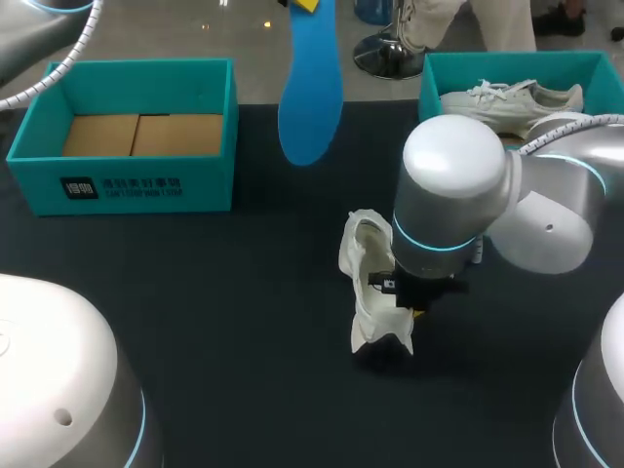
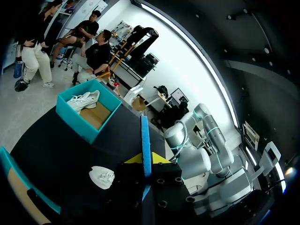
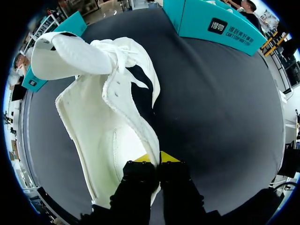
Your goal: Take the shoe out of the shoebox, open the shoe tongue, remove and reinsert the insole, then place the shoe into the shoebox
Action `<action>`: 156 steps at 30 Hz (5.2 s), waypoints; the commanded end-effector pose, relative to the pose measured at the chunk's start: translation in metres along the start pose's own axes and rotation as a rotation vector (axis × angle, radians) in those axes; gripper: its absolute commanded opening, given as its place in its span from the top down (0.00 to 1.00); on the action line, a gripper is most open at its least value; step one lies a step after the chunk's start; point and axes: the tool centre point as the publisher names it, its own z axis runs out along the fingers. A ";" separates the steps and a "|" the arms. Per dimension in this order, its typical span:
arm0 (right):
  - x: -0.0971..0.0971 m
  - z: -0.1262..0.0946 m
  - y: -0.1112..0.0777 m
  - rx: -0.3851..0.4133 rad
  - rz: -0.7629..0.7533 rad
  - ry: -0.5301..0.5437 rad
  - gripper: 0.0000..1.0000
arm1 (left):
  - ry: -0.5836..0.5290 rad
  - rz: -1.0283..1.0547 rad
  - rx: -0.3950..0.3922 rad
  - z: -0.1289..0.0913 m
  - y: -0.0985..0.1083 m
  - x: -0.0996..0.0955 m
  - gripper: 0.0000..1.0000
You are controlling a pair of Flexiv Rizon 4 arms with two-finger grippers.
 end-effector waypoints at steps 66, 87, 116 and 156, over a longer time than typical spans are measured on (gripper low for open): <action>0.043 -0.188 0.071 -0.024 -0.153 0.663 0.00 | 0.002 0.001 -0.001 -0.001 0.000 -0.001 1.00; 0.065 -0.191 0.078 0.103 -0.088 0.998 0.00 | 0.002 0.001 -0.001 -0.001 0.000 -0.001 1.00; 0.103 -0.246 0.115 0.193 0.121 1.288 0.00 | 0.002 0.001 -0.001 -0.001 0.000 -0.001 1.00; 0.122 -0.252 0.116 0.314 0.420 1.378 0.00 | 0.002 0.001 -0.001 -0.001 0.000 -0.001 1.00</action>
